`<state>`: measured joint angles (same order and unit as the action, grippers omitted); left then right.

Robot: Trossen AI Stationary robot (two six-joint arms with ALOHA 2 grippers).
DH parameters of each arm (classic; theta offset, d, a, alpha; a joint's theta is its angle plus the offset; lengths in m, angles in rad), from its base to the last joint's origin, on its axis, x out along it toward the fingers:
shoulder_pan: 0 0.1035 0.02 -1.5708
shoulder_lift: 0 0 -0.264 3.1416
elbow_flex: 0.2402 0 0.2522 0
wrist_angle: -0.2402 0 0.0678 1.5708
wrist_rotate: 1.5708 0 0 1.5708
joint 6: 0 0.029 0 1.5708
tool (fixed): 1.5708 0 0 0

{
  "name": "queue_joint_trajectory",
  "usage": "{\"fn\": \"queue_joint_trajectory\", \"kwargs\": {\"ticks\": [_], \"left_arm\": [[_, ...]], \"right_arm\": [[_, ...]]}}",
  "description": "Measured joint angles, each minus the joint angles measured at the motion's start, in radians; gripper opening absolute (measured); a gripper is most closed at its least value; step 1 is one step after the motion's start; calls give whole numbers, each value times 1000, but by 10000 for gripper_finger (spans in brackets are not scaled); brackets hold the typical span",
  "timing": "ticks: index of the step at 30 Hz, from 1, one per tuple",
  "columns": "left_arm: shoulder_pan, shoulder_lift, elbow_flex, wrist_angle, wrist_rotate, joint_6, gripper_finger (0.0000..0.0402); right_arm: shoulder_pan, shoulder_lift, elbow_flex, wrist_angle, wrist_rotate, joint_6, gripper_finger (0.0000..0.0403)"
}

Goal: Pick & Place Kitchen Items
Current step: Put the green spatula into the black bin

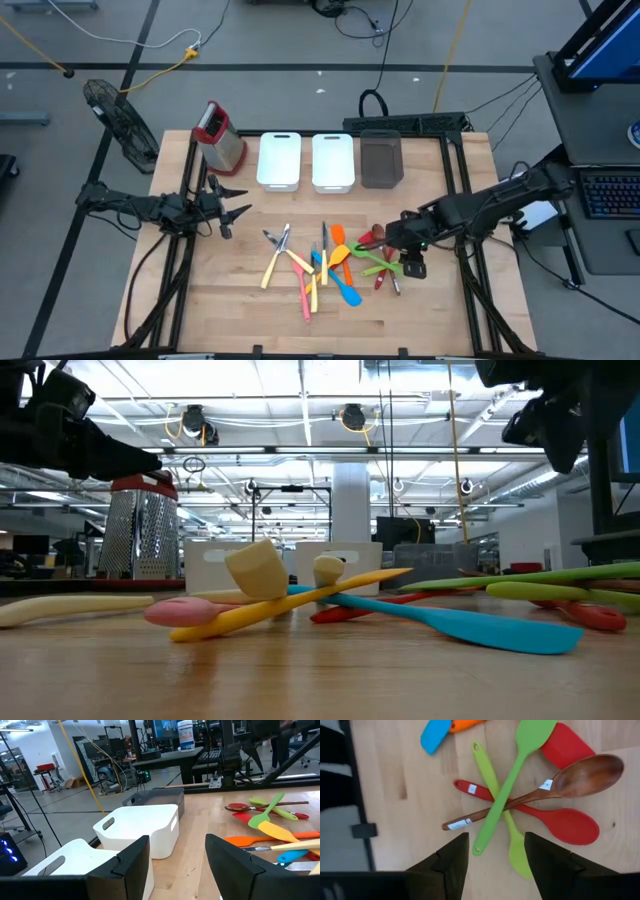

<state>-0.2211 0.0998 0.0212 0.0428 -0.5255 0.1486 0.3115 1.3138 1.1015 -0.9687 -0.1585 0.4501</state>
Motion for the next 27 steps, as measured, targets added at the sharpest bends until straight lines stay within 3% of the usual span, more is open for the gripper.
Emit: {"fn": "queue_joint_trajectory", "kwargs": {"ticks": [19,27], "left_arm": [[0,0,0,-1,0,1,200],[0,0,0,-1,0,1,200]], "right_arm": [[-2,212,-1,97,9,-97,185],[-6,223,-1,236,141,-71,185]]}}
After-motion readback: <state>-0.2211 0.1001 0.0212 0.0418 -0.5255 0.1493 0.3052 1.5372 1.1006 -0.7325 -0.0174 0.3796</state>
